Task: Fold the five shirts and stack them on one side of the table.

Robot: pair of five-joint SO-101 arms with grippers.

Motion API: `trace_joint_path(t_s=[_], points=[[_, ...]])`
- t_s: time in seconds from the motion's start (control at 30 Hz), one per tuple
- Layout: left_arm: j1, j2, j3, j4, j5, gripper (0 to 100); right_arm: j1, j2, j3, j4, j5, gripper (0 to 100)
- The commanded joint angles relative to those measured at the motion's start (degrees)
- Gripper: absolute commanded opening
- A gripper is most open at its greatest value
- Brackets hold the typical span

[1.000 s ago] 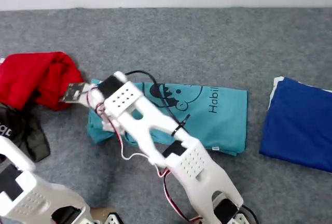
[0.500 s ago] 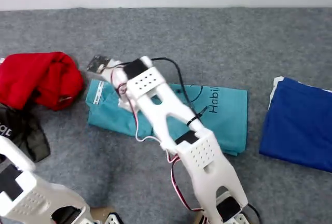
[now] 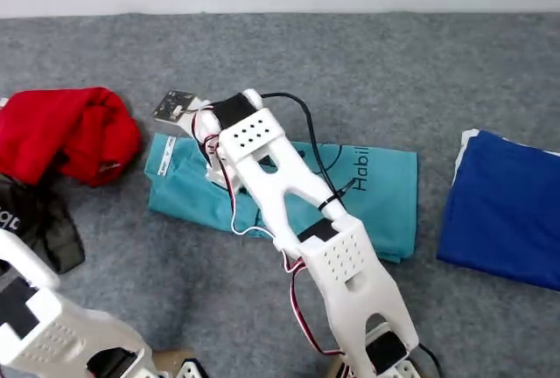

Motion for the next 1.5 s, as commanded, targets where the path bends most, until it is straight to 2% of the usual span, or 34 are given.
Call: trace_joint_path(t_s=[0.0, 0.27, 0.43, 0.63, 0.83, 1.13, 1.47], points=[[-0.1, -0.4, 0.0, 0.5, -0.2, 2, 1.0, 0.3, -2.4, 1.0, -0.4, 6.1], [-0.1, -0.6, 0.0, 0.6, -0.2, 2, 8.8, 6.3, -2.8, -1.2, 4.0, 6.1], [-0.1, -0.8, 0.0, 0.6, -0.2, 2, 11.6, 6.3, -6.5, -0.7, 4.0, 6.1], [-0.1, -0.8, 0.0, 0.6, -0.2, 2, 11.2, 6.1, -15.1, 2.4, 3.9, 6.1], [0.0, -0.4, 0.0, 0.6, -0.2, 2, 6.6, 6.7, -20.3, 3.6, 3.9, 6.1], [0.0, -0.4, 0.0, 0.6, -0.2, 2, 2.2, 13.1, -20.7, -3.6, 4.0, 6.1], [-0.2, -0.7, 0.0, 0.6, -0.2, 2, 8.8, 15.6, -20.7, -17.1, 4.1, 5.9]])
